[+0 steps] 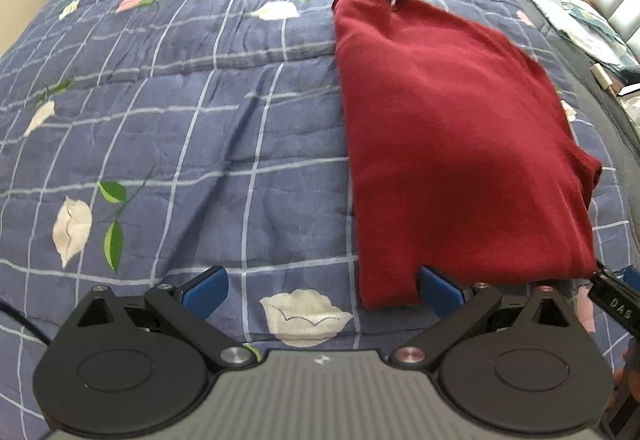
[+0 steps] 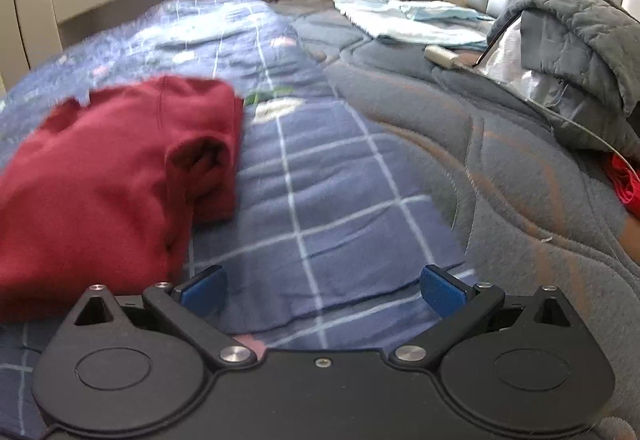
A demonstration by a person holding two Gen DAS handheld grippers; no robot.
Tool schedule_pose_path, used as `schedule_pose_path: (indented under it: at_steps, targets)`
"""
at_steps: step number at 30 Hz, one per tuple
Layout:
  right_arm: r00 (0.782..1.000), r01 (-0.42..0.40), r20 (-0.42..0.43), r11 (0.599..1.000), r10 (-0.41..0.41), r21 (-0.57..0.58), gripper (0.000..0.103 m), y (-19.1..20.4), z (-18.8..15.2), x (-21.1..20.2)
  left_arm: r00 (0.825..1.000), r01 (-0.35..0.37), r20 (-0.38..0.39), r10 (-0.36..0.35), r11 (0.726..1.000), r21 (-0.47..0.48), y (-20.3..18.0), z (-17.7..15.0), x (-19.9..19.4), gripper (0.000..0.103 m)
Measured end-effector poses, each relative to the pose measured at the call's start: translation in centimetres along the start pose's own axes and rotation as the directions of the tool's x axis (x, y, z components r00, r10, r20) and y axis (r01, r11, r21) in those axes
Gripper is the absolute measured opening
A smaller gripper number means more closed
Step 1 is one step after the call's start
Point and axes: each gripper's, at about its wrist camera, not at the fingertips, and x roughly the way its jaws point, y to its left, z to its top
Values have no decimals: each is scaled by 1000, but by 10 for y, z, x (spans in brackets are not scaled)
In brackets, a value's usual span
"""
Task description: Fold small clothes
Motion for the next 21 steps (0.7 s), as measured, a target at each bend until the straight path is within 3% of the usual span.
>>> schedule_pose_path:
  at_steps: [6, 10, 15, 18, 21]
  targets:
    - [996, -88, -2, 996, 88, 26, 102, -24, 23, -1, 998, 45, 35, -45, 999, -6, -3, 6, -16, 103]
    - [976, -215, -21, 975, 216, 47, 102, -31, 52, 10, 995, 83, 62, -81, 995, -47, -6, 19, -23, 103]
    - [950, -305, -73, 952, 304, -11, 102, -14, 82, 45, 995, 54, 86, -46, 995, -88, -12, 46, -11, 103]
    - [921, -383, -73, 924, 383, 15, 102, -5, 97, 66, 995, 42, 94, -31, 992, -119, -13, 64, 5, 103]
    - [879, -459, -85, 881, 469, 118, 102, -3, 109, 87, 995, 52, 95, -38, 987, -151, -12, 80, 20, 103]
